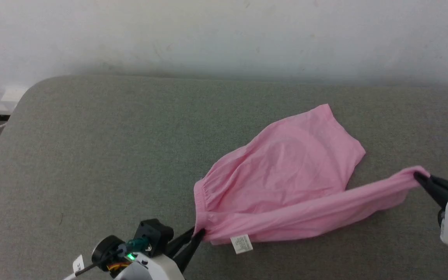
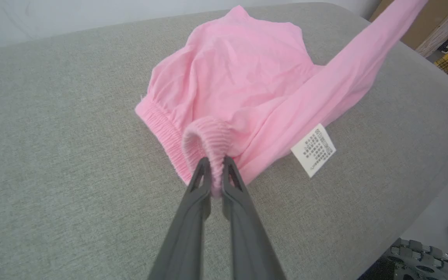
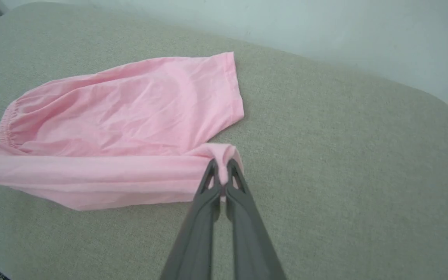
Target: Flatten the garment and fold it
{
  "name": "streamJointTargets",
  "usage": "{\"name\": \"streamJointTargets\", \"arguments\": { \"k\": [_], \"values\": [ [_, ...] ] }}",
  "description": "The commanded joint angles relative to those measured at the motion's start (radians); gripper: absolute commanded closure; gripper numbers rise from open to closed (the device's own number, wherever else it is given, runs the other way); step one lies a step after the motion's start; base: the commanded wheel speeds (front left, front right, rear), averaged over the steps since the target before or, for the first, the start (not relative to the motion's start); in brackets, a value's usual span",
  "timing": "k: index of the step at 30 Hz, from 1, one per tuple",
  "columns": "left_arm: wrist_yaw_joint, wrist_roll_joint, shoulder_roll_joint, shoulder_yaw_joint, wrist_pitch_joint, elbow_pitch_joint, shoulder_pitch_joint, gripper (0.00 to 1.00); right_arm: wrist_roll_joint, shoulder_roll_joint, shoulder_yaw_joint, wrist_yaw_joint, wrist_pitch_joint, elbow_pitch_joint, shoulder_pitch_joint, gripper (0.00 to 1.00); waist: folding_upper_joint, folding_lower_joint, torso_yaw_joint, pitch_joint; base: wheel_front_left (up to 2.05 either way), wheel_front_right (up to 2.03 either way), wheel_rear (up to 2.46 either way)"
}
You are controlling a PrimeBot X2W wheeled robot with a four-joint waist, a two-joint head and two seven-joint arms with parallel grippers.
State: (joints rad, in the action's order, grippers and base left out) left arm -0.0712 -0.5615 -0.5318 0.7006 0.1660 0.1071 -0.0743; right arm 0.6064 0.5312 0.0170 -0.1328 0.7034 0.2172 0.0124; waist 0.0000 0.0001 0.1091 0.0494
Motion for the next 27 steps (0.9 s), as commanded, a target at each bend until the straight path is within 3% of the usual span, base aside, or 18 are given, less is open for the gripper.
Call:
{"name": "streamJointTargets", "arguments": {
  "k": [1,13,27],
  "values": [
    [0.005,0.004,-0.005,-0.016,0.003,0.024,-0.042,1.00,-0.013,-0.002,-0.002,0.002,0.000,-0.022,0.071,1.00,0.0000,-0.0001,0.057,0.070,0.00,0.00,0.00],
    [0.025,-0.027,0.071,-0.050,0.039,-0.003,-0.234,1.00,-0.131,0.003,-0.135,0.002,0.018,-0.280,0.465,1.00,0.0000,-0.0001,0.132,0.255,0.00,0.00,0.00],
    [0.056,-0.035,0.192,-0.047,0.010,-0.195,-0.418,1.00,-0.273,-0.005,-0.303,0.002,-0.123,-0.692,0.796,1.00,0.0000,-0.0001,0.180,0.376,0.00,0.00,0.00]
  ]
}}
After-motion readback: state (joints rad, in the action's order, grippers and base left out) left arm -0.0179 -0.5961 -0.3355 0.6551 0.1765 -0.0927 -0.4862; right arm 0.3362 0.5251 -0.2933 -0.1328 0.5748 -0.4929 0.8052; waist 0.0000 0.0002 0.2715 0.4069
